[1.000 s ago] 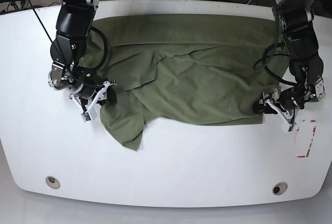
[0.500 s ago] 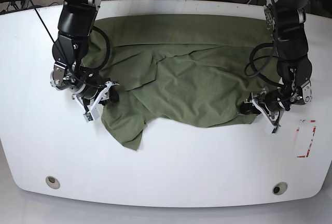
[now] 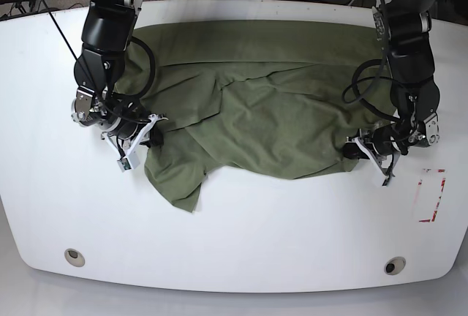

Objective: Fold the T-shirt properly
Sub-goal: 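Lift the shirt with both grippers and swing it over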

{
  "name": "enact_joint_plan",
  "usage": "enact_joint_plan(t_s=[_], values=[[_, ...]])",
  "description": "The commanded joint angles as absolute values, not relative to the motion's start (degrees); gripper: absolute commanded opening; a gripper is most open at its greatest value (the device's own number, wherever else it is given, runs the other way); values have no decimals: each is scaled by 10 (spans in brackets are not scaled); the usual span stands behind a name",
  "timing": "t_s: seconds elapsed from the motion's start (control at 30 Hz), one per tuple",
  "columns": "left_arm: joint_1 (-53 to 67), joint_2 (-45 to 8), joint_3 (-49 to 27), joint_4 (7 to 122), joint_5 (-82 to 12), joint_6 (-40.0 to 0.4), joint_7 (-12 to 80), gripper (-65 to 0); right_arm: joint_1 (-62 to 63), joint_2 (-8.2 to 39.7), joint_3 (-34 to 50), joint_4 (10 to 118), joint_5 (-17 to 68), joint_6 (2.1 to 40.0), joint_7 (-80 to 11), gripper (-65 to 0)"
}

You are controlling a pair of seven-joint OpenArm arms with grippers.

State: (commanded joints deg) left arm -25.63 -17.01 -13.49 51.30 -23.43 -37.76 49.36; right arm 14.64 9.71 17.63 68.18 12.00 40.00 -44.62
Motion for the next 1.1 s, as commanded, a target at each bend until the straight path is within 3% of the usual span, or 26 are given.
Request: enact_joint_plan(t_s=[0.57, 1.1], values=[[-134, -183, -153, 836, -237, -378, 587, -650, 128, 109, 177, 861, 121, 400, -564, -650], [-144, -181, -175, 999, -236, -375, 593, -650, 230, 124, 170, 907, 122, 400, -609, -650]])
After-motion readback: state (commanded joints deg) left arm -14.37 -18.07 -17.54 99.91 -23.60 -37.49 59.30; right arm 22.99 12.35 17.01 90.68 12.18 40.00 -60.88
